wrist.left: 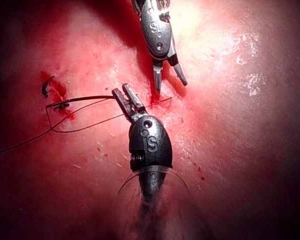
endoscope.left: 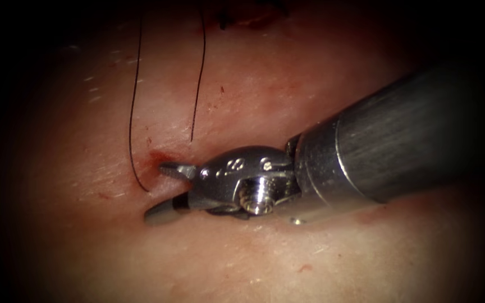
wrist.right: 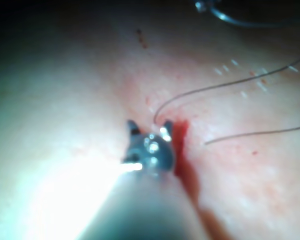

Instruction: Wound Closure

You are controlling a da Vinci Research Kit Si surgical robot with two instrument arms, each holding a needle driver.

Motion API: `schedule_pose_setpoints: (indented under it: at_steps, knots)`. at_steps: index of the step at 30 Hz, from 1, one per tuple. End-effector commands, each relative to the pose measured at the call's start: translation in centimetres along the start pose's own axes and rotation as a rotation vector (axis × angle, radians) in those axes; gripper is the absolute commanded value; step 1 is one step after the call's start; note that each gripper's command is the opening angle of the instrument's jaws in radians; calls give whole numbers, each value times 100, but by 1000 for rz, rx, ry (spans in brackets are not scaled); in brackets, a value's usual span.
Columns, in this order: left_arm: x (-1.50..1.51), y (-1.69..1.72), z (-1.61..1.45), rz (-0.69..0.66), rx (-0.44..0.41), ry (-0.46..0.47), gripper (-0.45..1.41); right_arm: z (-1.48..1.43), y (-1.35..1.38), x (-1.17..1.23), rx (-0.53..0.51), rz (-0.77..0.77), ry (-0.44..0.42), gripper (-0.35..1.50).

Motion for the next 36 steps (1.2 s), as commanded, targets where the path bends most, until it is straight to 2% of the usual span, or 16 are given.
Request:
schedule_pose_setpoints:
  at_steps: [1, 6, 10, 12, 13, 14, 15, 20, 26, 31, 36]
  knots:
    - [1, 14, 7, -11, 0, 0, -45, 16, -11, -4, 2, -7, 1, 86]
    - [7, 14, 7, -17, -2, 0, -45, 34, -11, -5, -12, -33, -11, 81]
    - [7, 14, 6, -17, -4, 1, -45, 44, -11, -2, -18, -49, -12, 63]
    - [7, 14, 6, -17, -4, 0, -45, 46, -11, 0, -23, -54, -13, 34]
    - [7, 14, 6, -17, -4, 0, -45, 46, -11, 0, -23, -54, -13, 13]
    - [7, 14, 6, -17, -3, 0, -45, 46, -11, 0, -22, -54, -13, -31]
    - [7, 14, 6, -17, -3, 0, -45, 45, -11, -1, -22, -55, -13, -35]
    - [7, 14, 6, -17, -4, 0, -45, 34, -14, -4, -10, -45, -68, -35]
    - [7, 15, 5, -16, -5, 1, -45, 0, -28, 1, 0, 86, -74, -35]
    - [7, 27, 4, -14, -18, 11, -45, -36, -74, 10, 18, 93, -73, -35]
    - [3, 55, 3, -10, -24, 43, -45, -56, -123, 33, 52, 84, -19, -35]
